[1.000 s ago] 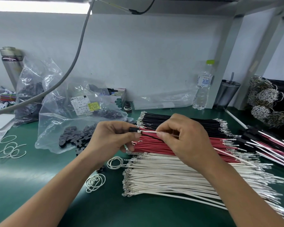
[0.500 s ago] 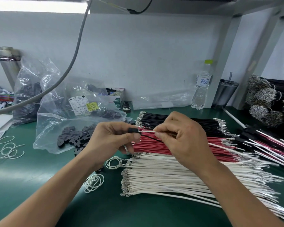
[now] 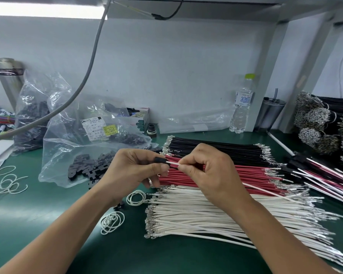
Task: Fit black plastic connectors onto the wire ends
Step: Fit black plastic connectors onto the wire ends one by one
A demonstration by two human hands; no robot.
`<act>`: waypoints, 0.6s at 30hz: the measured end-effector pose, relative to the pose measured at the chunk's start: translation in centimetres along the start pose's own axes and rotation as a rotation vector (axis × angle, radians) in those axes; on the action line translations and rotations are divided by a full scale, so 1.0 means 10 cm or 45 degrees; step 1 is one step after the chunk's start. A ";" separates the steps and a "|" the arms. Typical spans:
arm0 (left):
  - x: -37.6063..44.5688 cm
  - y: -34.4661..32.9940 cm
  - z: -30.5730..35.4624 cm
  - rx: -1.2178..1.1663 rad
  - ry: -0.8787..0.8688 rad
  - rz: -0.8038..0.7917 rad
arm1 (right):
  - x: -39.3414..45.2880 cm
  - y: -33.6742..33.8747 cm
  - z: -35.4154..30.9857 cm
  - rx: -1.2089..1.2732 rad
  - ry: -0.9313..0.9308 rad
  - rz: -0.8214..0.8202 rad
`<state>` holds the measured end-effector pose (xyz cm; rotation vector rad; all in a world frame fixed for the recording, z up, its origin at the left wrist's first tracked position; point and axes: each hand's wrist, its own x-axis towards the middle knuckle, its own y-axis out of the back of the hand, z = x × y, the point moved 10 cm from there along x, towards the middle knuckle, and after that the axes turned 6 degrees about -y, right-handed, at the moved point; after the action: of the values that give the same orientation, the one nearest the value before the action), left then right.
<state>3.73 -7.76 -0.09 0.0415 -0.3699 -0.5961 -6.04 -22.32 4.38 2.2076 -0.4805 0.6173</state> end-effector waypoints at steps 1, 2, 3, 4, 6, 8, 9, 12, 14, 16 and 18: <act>0.00 -0.01 0.01 0.007 -0.003 -0.002 | 0.00 0.00 0.02 0.030 -0.023 -0.001; -0.01 -0.02 0.01 0.013 -0.005 -0.011 | 0.00 0.00 0.02 0.035 -0.025 0.006; -0.01 -0.02 0.02 0.022 -0.008 -0.023 | 0.00 0.00 0.00 0.030 -0.014 0.015; -0.01 -0.02 0.02 0.032 -0.014 -0.034 | 0.00 -0.01 -0.02 0.026 -0.002 0.024; -0.02 -0.02 0.05 0.046 -0.034 -0.048 | -0.01 -0.03 -0.06 0.029 0.016 0.036; -0.03 -0.03 0.08 0.075 -0.058 -0.069 | -0.02 -0.04 -0.09 0.002 0.045 0.050; -0.03 -0.04 0.10 0.091 -0.072 -0.081 | -0.02 -0.04 -0.11 -0.015 0.064 0.054; -0.02 -0.03 0.13 0.072 -0.106 -0.073 | -0.02 -0.01 -0.15 -0.049 0.115 0.067; 0.00 0.01 0.16 0.017 -0.130 -0.029 | 0.01 0.07 -0.18 -0.137 0.127 0.129; 0.02 0.05 0.19 -0.044 -0.149 0.025 | 0.02 0.16 -0.23 -0.313 0.177 0.213; 0.03 0.14 0.19 -0.149 -0.145 0.106 | 0.03 0.20 -0.19 -0.417 0.187 0.180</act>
<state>4.05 -6.70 2.02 -0.1199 -0.4440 -0.5383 -7.34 -22.16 6.85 1.8171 -0.6179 0.7149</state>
